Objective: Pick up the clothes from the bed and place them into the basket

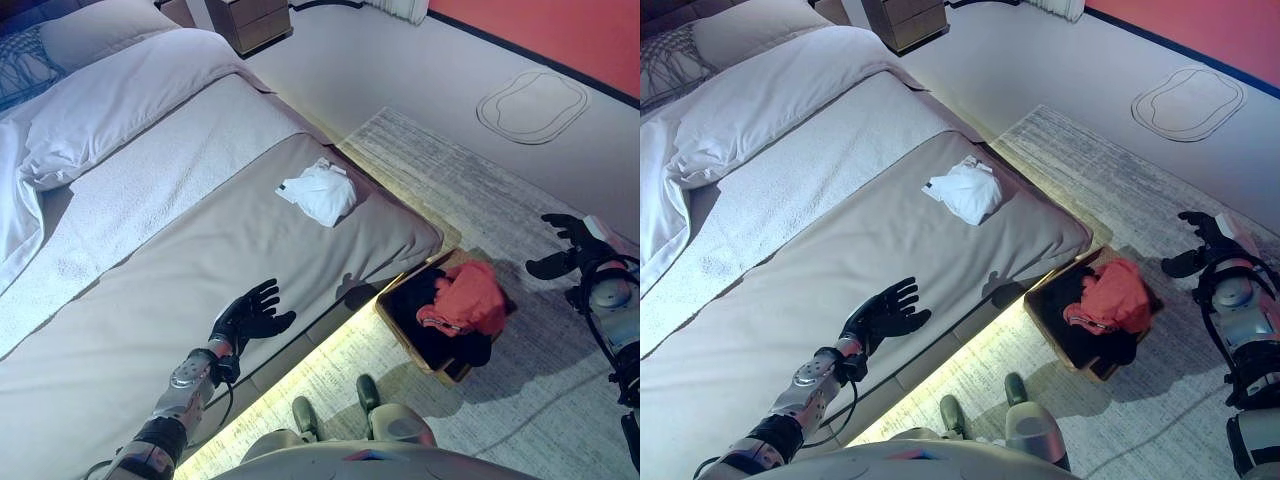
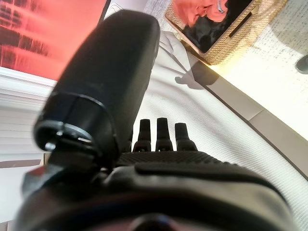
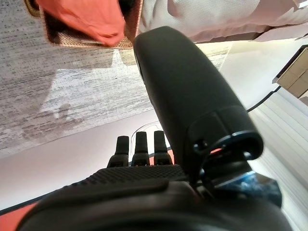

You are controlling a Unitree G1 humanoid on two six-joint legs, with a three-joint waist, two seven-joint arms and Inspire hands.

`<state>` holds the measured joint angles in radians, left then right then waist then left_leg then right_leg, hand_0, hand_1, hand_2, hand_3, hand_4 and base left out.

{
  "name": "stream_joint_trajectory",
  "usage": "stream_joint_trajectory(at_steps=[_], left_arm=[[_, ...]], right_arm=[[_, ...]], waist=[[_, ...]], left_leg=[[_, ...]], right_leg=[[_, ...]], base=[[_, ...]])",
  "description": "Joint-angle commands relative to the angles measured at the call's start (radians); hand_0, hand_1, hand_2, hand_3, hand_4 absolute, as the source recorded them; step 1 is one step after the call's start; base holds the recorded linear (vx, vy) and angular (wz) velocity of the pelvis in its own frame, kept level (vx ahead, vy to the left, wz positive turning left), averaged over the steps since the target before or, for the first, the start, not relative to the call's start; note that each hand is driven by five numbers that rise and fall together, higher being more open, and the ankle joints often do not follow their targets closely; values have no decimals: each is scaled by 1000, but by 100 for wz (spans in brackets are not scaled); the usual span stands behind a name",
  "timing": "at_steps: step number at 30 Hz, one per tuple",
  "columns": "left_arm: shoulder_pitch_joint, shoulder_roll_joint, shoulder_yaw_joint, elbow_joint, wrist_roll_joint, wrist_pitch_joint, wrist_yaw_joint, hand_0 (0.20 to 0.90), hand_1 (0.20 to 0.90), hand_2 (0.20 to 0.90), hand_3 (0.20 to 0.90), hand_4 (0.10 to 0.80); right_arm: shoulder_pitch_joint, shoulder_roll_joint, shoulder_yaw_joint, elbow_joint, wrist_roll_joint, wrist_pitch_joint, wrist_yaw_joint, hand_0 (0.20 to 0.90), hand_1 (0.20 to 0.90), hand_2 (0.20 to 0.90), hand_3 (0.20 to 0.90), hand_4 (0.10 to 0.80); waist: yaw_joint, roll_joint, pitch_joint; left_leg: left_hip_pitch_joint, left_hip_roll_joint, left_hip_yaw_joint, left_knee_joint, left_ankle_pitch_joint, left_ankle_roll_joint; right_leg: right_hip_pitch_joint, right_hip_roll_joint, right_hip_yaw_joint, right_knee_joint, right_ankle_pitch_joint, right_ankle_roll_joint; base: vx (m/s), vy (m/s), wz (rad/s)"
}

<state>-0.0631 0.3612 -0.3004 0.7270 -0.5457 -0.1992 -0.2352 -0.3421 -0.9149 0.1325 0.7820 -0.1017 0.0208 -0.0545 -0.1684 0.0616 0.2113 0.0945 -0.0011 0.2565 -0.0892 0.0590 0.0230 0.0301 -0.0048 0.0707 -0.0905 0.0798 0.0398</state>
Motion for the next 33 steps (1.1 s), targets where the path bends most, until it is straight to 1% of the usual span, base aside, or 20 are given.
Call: stream_joint_trajectory(at_steps=[1,4,8,10,11,13,15,16,17,19,20,21,22,24,25,27,29,33], left_arm=[[-37,11,14,12,15,-75,-26,900,900,900,900,800],[-36,13,15,7,14,-68,-20,900,900,900,900,800],[-36,17,16,2,11,-63,-13,900,900,900,900,800],[-37,17,16,2,-4,-67,-3,900,900,900,900,800],[-37,17,17,2,-5,-68,-3,900,900,900,900,800],[-38,14,21,3,-19,-80,-4,900,900,900,900,800],[-38,13,23,-1,-22,-81,-6,900,900,900,900,800],[-39,14,19,-9,-26,-89,-15,900,900,900,900,800],[-43,11,16,-14,-28,-102,-23,900,900,900,900,800],[-51,11,13,-19,-34,-107,-18,900,900,900,900,800],[-55,12,12,-23,-36,-107,-13,900,900,900,900,800],[-57,12,12,-25,-39,-103,-7,900,900,900,900,800],[-60,17,6,-31,-39,-100,0,900,900,900,900,800],[-64,22,-9,-40,-36,-106,21,900,900,900,900,800],[-64,23,-12,-43,-35,-105,24,900,900,900,900,800],[-62,34,-22,-63,-47,-109,33,900,900,900,900,800],[-50,50,-33,-106,-83,-118,37,900,900,900,900,800],[-37,64,-34,-158,-125,-129,45,900,900,900,900,800]], right_arm=[[-80,-44,-38,-21,-16,-42,-42,900,900,900,900,800],[-80,-47,-39,-27,-20,-42,-46,900,900,900,900,800],[-97,-52,-27,-72,-28,-46,-94,900,900,900,900,800],[-148,-67,-3,-121,-74,-40,-141,900,900,900,900,800],[-153,-67,-1,-125,-78,-39,-145,900,900,900,900,800],[-209,-82,24,-156,-128,-21,-197,900,900,900,900,800],[-234,-88,38,-161,-140,-15,-214,900,900,900,900,800],[-282,-96,65,-166,-150,8,-233,900,900,900,900,800],[-345,-107,107,-160,-159,30,-248,900,900,900,900,800],[-405,-113,150,-147,-161,37,-250,900,900,900,900,800],[-435,-113,175,-138,-157,41,-255,900,900,900,900,800],[-449,-113,187,-132,-156,36,-253,900,900,900,900,800],[-488,-110,219,-115,-155,41,-255,900,900,900,900,800],[-552,-110,267,-86,-142,39,-261,900,900,900,900,800],[-563,-111,276,-81,-136,38,-262,900,900,900,900,800],[-638,-116,318,-62,-110,50,-264,900,900,900,900,800],[-744,-121,375,-30,-88,67,-275,900,900,900,900,800],[-825,-115,419,-28,-50,95,-278,900,900,900,900,800]], waist=[[32,-52,-60],[39,-58,-57],[49,-63,-50],[62,-65,-45],[62,-65,-44],[81,-66,-33],[88,-66,-26],[107,-65,-8],[127,-65,20],[147,-63,54],[161,-62,76],[163,-61,83],[179,-59,104],[199,-54,136],[202,-53,142],[222,-43,172],[249,-18,217],[274,-4,258]], left_leg=[[23,12,-30,52,-162,-19],[23,13,-38,51,-161,-19],[21,13,-50,53,-159,-20],[16,11,-65,56,-158,-21],[15,10,-67,57,-158,-21],[-1,6,-82,78,-162,-21],[-14,4,-89,96,-166,-21],[-43,1,-103,143,-175,-24],[-91,-6,-128,218,-190,-28],[-140,-13,-158,302,-213,-28],[-166,-18,-175,347,-228,-27],[-178,-19,-181,362,-234,-26],[-203,-19,-184,403,-247,-23],[-253,-24,-206,462,-254,-22],[-263,-25,-210,472,-255,-22],[-315,-34,-228,512,-248,-22],[-379,-54,-244,538,-215,-23],[-447,-77,-255,557,-187,-25]], right_leg=[[-43,-23,6,90,-60,45],[-42,-22,4,92,-61,44],[-38,-24,-5,93,-62,42],[-39,-24,-16,99,-68,39],[-39,-24,-17,100,-69,39],[-46,-25,-33,119,-84,31],[-53,-26,-41,132,-93,27],[-69,-28,-60,167,-111,16],[-95,-37,-91,218,-133,2],[-122,-47,-126,281,-161,-17],[-138,-54,-140,319,-177,-27],[-146,-56,-145,332,-184,-30],[-162,-65,-164,370,-202,-39],[-193,-73,-179,419,-218,-53],[-200,-74,-182,428,-221,-55],[-239,-77,-195,474,-235,-67],[-303,-76,-217,520,-241,-80],[-367,-71,-245,554,-244,-87]], base=[[0,0,0],[10,-4,1],[30,-16,2],[35,-25,5],[16,-17,6],[-5,-30,10],[-44,-31,19],[-145,-48,25],[-176,-56,28],[-131,-47,48],[-68,-39,62],[-56,-50,48],[-34,-58,40],[-39,-65,30],[-36,-62,34],[-55,-63,42],[-88,-43,33],[-66,-41,36]])
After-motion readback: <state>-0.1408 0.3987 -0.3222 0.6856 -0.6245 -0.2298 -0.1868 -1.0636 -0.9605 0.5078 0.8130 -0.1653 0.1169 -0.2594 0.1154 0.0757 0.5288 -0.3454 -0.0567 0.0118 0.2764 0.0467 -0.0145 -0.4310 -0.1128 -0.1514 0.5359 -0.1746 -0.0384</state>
